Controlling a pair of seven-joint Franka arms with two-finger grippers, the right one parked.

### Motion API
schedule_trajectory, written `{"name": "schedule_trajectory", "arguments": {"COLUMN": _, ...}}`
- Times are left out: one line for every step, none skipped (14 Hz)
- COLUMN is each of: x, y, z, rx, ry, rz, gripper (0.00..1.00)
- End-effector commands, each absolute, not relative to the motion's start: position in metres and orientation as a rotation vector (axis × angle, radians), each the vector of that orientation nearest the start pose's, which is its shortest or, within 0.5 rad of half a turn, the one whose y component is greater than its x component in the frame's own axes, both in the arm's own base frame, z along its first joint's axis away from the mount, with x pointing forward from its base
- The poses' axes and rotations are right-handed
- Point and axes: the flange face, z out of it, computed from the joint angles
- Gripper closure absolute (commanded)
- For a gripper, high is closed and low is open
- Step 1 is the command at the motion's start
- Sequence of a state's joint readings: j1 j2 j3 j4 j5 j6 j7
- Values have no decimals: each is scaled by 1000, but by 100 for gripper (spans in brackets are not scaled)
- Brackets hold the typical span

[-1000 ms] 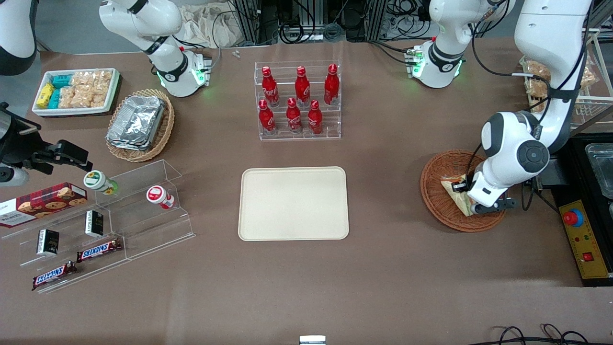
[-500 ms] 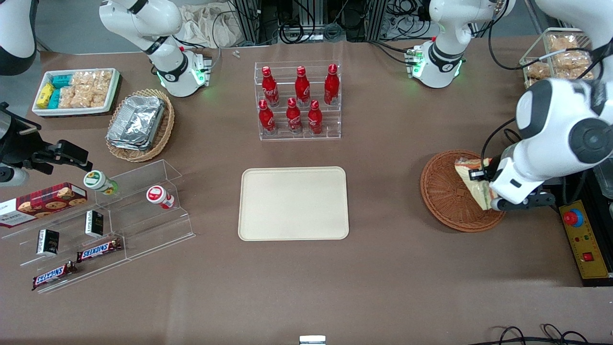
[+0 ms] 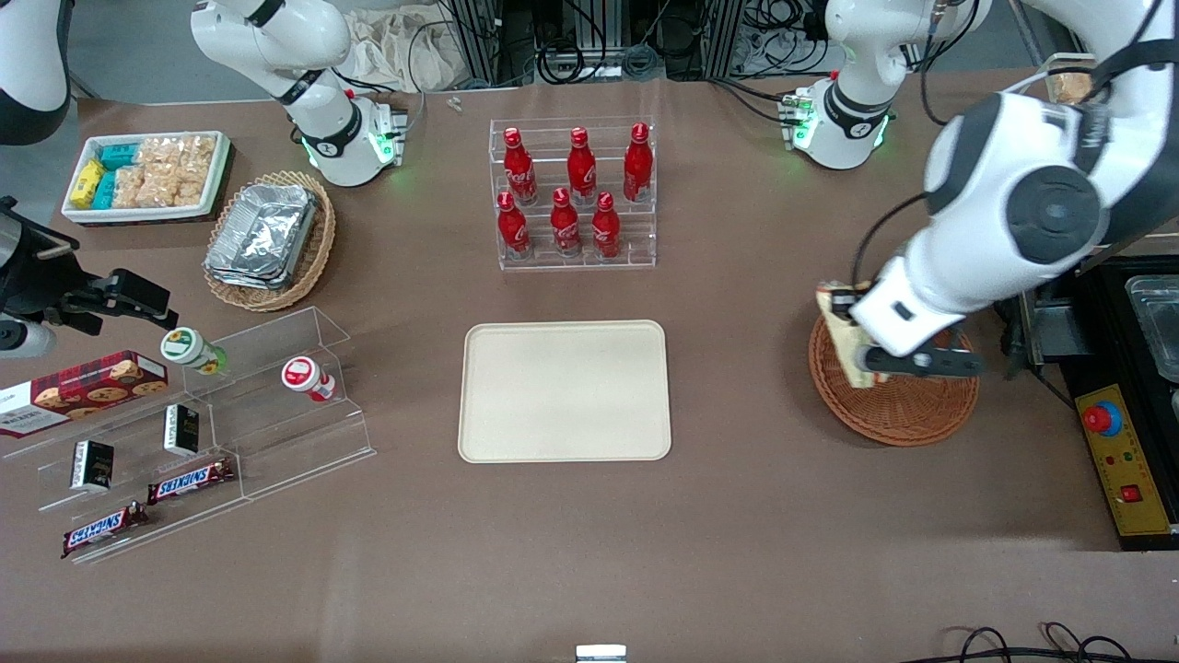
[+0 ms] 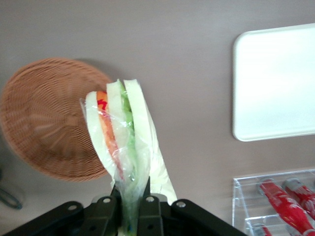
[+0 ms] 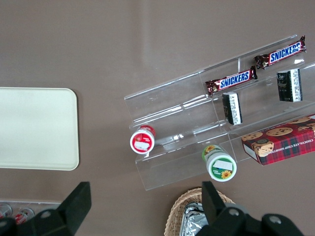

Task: Place sandwich from basket to tray
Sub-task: 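Lift the sandwich out of the basket and carry it toward the tray, then lower the sandwich onto the cream tray and open the left gripper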

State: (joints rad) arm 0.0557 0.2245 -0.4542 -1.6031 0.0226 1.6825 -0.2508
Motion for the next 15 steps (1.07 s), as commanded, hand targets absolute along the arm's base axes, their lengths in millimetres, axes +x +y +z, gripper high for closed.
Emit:
{"name": "schedule_trajectory", "arguments": {"x": 573, "y": -273, "z": 485, "rx": -3197, "ry": 323, "rz": 169, "gripper": 100}}
{"name": "schedule_trajectory", "arguments": {"x": 568, "y": -302, "z": 470, "rx": -3203, "ry": 347, "rz": 172, "gripper": 100}}
{"name": "schedule_trajectory", "arguments": {"x": 565, "y": -332, "z": 447, "rx": -3210, "ry": 360, "rz": 185, "gripper": 100}}
{"name": "schedule_trajectory", "arguments": {"x": 565, "y": -354, "z": 423, "rx": -3198, "ry": 346, "rz": 184, "gripper": 100}}
{"name": "schedule_trajectory", "arguments": {"x": 567, "y": -368, "z": 400, "rx": -3171, "ry": 322, "rz": 186, "gripper": 100}}
{"name": "schedule_trajectory", "arguments": {"x": 568, "y": -382, "z": 382, "rx": -3148, "ry": 319, "rz": 184, "gripper": 100}}
{"name": "schedule_trajectory", "arguments": {"x": 572, "y": -393, "z": 367, "rx": -3156, "ry": 302, "rz": 190, "gripper": 100}}
{"name": "schedule_trajectory", "arguments": {"x": 576, "y": -397, "z": 353, "rx": -3171, "ry": 287, "rz": 191, "gripper": 100}}
{"name": "schedule_trajectory", "arguments": {"x": 577, "y": -405, "z": 344, "rx": -3196, "ry": 296, "rz": 162, "gripper": 100}}
{"name": "schedule_trajectory", "arguments": {"x": 579, "y": -409, "z": 335, "rx": -3214, "ry": 302, "rz": 143, "gripper": 100}}
{"name": "schedule_trajectory", "arguments": {"x": 581, "y": -411, "z": 324, "rx": -3225, "ry": 298, "rz": 145, "gripper": 100}}
{"name": "schedule_trajectory", "arguments": {"x": 577, "y": -421, "z": 310, "rx": -3235, "ry": 314, "rz": 150, "gripper": 100}}
{"name": "schedule_trajectory", "arguments": {"x": 579, "y": -427, "z": 292, "rx": -3254, "ry": 314, "rz": 146, "gripper": 100}}
{"name": "schedule_trajectory", "arguments": {"x": 581, "y": -426, "z": 274, "rx": -3260, "ry": 307, "rz": 163, "gripper": 100}}
{"name": "schedule_trajectory", "arguments": {"x": 581, "y": -428, "z": 264, "rx": -3266, "ry": 307, "rz": 165, "gripper": 100}}
